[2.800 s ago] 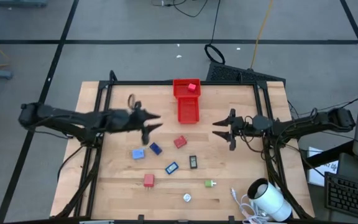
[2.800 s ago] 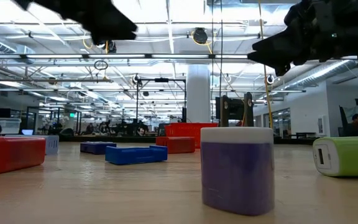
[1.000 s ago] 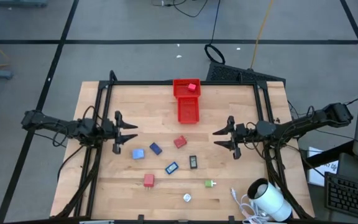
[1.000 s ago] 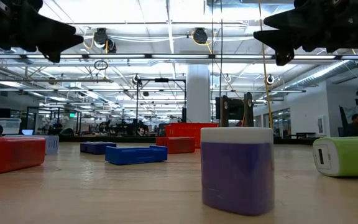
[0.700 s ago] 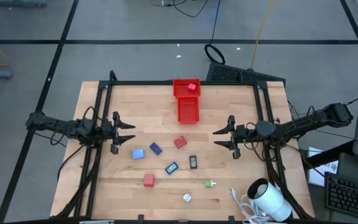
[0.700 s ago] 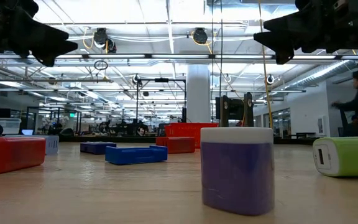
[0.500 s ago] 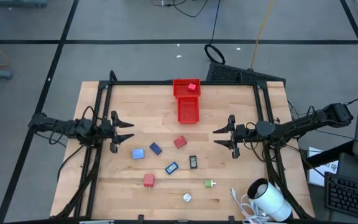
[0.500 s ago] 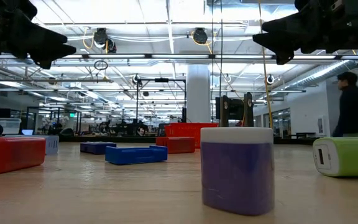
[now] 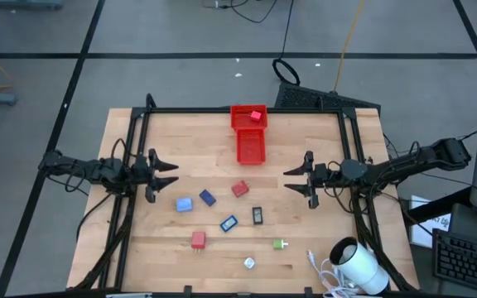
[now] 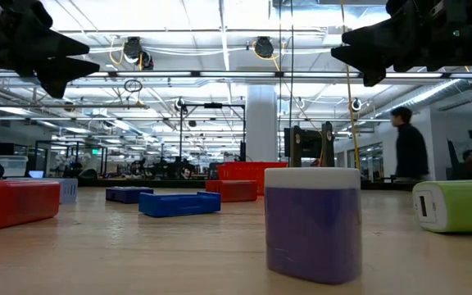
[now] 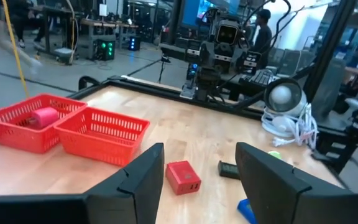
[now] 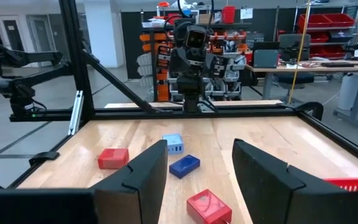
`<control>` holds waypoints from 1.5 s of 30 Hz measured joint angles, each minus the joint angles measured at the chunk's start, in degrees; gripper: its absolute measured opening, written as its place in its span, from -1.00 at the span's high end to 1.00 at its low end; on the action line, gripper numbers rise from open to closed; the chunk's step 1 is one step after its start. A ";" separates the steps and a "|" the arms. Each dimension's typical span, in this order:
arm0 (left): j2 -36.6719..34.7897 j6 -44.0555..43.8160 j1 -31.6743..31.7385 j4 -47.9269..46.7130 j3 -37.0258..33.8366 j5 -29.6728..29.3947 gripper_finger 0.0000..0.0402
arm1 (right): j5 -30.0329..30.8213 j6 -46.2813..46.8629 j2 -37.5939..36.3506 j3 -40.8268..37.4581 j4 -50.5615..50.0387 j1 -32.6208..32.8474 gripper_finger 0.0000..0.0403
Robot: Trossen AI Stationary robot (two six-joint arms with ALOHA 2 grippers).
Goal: Pick & Place Office items
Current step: Put the green charger adapter into the top red bin
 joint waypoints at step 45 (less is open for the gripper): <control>0.00 -2.44 0.00 0.15 0.07 -0.02 0.04 | 8.74 7.33 28.26 30.09 -44.91 23.45 -0.19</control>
